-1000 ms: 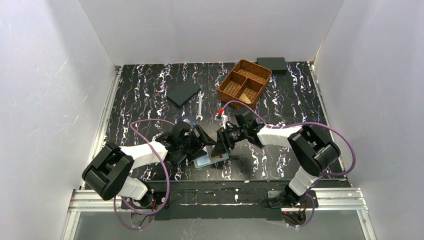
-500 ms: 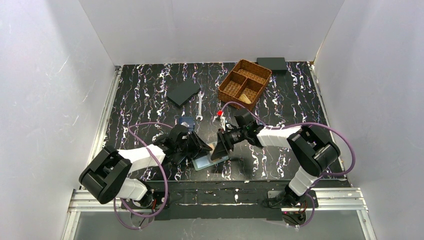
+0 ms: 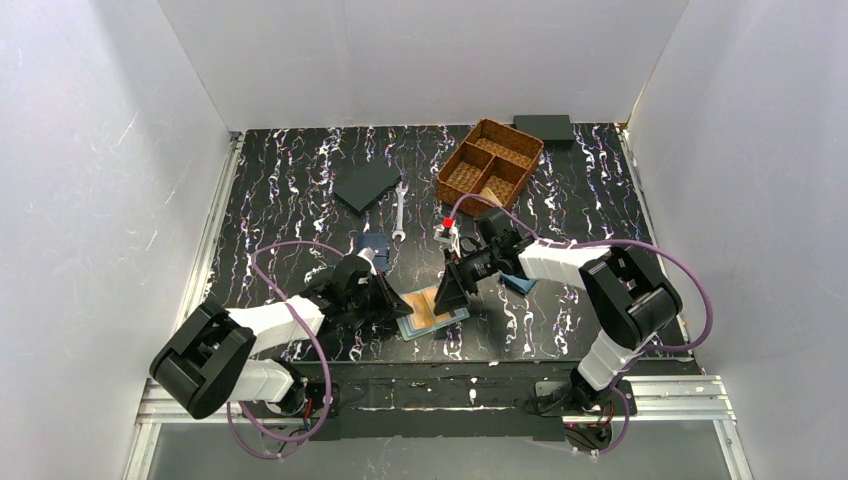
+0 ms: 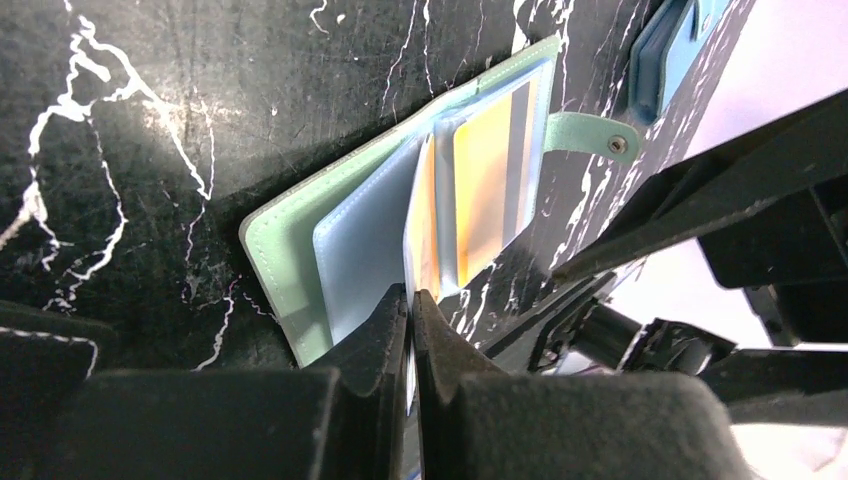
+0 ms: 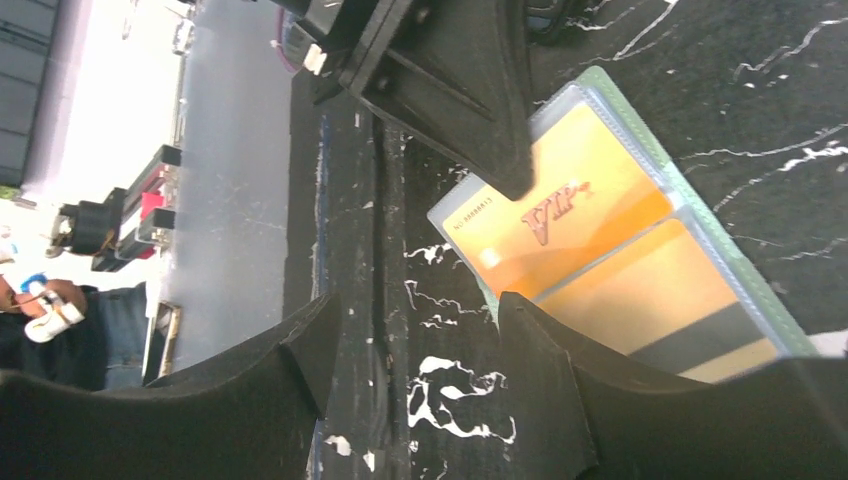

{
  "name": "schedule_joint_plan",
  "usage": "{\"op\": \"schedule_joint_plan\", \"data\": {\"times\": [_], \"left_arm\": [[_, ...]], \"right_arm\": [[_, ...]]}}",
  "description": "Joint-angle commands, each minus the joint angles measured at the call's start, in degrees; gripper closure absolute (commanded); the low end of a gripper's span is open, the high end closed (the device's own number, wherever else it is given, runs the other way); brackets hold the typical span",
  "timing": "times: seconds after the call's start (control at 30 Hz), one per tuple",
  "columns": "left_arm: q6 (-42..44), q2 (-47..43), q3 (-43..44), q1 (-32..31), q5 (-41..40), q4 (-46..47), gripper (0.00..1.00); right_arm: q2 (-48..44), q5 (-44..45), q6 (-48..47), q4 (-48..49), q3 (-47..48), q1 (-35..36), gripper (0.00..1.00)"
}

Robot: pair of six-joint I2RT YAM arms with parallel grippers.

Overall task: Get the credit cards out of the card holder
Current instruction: Pick up the card holder from the center of the board.

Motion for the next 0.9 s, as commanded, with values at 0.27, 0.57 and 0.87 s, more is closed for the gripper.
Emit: {"op": "schedule_joint_plan", "data": {"times": [0.27, 0.57, 0.87], "left_arm": [[18.6, 6.7, 7.4, 0.3, 6.5, -2.8, 1.0], [17.2, 11.3, 8.8, 0.5, 8.7, -1.4, 1.0], [24.9, 3.3, 5.0, 1.0, 11.3, 6.6, 1.0]], "right_arm": [[1.7, 4.7, -7.6, -7.1, 3.4, -0.5, 0.33], [2.7, 9.2, -6.9, -8.2, 3.9, -1.4, 0.33], [0.5, 1.6, -6.5, -6.9, 3.2, -5.3, 0.32]]}}
